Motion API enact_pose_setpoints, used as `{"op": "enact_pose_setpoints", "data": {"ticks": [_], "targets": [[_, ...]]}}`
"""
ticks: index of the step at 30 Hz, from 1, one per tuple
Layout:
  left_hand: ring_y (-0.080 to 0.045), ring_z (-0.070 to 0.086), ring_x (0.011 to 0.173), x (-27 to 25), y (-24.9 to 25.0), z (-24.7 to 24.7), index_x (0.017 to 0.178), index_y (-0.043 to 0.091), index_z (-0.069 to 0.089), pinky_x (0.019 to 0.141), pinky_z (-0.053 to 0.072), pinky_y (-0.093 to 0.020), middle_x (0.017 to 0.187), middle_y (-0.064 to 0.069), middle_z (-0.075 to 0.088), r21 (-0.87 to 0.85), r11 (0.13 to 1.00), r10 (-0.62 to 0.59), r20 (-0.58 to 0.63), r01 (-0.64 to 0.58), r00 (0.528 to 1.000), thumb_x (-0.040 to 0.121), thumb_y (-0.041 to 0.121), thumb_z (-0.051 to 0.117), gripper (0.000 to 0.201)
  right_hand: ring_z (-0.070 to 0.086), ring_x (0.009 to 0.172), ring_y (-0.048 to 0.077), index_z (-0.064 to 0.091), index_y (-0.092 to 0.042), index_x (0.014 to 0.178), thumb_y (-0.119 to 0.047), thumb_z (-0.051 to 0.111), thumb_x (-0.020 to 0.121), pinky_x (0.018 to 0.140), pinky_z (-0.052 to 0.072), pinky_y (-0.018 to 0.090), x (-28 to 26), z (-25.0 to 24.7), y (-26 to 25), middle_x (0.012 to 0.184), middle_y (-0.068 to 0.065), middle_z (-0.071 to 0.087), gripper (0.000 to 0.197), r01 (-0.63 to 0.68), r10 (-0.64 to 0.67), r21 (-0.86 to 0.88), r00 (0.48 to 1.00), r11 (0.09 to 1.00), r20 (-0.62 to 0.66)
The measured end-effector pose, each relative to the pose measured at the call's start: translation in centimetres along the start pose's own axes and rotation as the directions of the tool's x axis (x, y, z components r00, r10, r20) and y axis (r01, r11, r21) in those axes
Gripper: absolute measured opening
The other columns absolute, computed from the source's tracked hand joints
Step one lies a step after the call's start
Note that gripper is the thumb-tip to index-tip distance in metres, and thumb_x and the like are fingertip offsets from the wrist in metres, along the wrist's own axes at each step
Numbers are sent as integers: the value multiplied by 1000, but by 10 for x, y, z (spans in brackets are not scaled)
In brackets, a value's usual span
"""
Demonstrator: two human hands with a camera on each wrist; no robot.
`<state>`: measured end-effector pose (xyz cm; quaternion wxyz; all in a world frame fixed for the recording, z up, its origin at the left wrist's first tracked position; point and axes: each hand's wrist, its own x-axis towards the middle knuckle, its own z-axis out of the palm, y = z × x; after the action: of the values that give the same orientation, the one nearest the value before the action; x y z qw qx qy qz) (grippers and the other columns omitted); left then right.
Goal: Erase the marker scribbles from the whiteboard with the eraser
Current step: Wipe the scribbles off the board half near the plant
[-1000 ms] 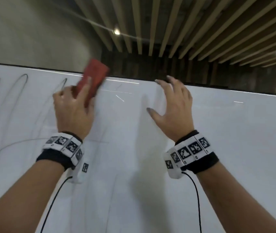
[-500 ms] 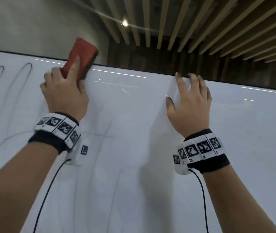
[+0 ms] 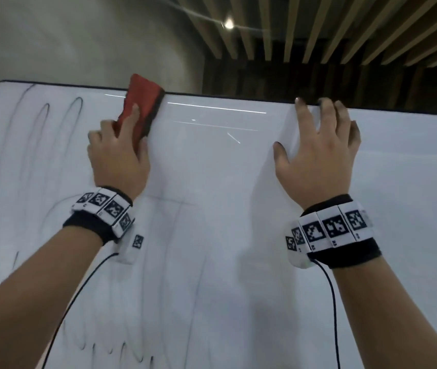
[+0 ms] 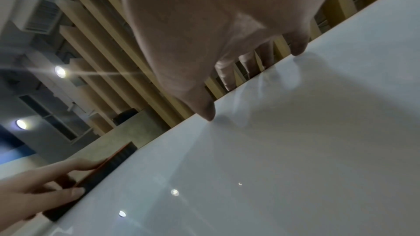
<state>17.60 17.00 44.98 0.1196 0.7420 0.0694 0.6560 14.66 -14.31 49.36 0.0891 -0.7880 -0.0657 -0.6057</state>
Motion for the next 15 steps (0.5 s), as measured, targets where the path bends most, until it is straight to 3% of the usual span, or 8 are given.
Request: {"op": "enact_pose_setpoints", "data": {"ticks": [1,3,5,8,10,11,13,15], "targets": [[-43,49,100,-5,9,2,153,26,39,86,44,-51,121,-25,52,0,997,-72,-9,72,997,98,30,51,56,27,149,36,38,-21,153,-45,58,91,119,23,58,0,0,-1,156,15,37,70,-2,2,7,1000,1000,1],[-40,48,97,-42,40,4,154,25,39,89,42,-49,122,-23,52,-13,996,-87,-15,87,996,99,28,50,56,26,150,36,38,-20,154,-44,59,91,120,21,58,0,0,-2,156,16,36,71,-7,7,25,1000,1000,10],[-36,46,97,-108,79,1,152,26,43,89,44,-48,127,-22,53,-86,996,37,41,-34,998,98,22,56,57,25,150,36,37,-20,154,-44,59,90,120,20,59,0,-1,-2,157,16,35,71,-10,9,37,1000,999,18],[-37,50,106,-196,108,-4,147,31,48,91,47,-48,135,-21,56,-134,948,304,129,-287,944,87,14,72,67,24,151,36,36,-20,154,-43,58,90,121,19,59,-1,-1,0,157,16,34,72,-3,2,46,999,999,33],[-36,53,106,-191,93,-2,146,34,47,91,46,-46,133,-21,59,-119,897,438,113,-426,892,86,17,74,68,23,151,36,35,-20,155,-42,59,90,121,19,58,-1,-2,3,158,16,34,72,8,-10,54,999,998,39],[-36,53,104,-173,81,0,147,34,46,89,46,-46,132,-21,59,-100,895,444,105,-435,890,88,20,72,66,23,151,36,35,-20,155,-41,59,89,121,19,58,0,-2,5,158,16,34,73,14,-16,59,999,998,36],[-37,52,99,-123,48,3,149,30,42,84,48,-47,127,-21,58,-26,954,299,86,-298,950,94,26,63,59,23,151,36,36,-20,154,-39,61,89,121,19,57,0,-2,7,158,16,34,73,24,-27,74,999,997,27],[-40,51,97,-63,10,1,152,26,39,82,48,-50,122,-23,55,43,999,-1,35,-1,999,97,29,54,57,23,151,36,37,-19,153,-37,63,88,121,19,58,-1,-1,7,157,16,34,73,18,-20,98,1000,995,17]]}}
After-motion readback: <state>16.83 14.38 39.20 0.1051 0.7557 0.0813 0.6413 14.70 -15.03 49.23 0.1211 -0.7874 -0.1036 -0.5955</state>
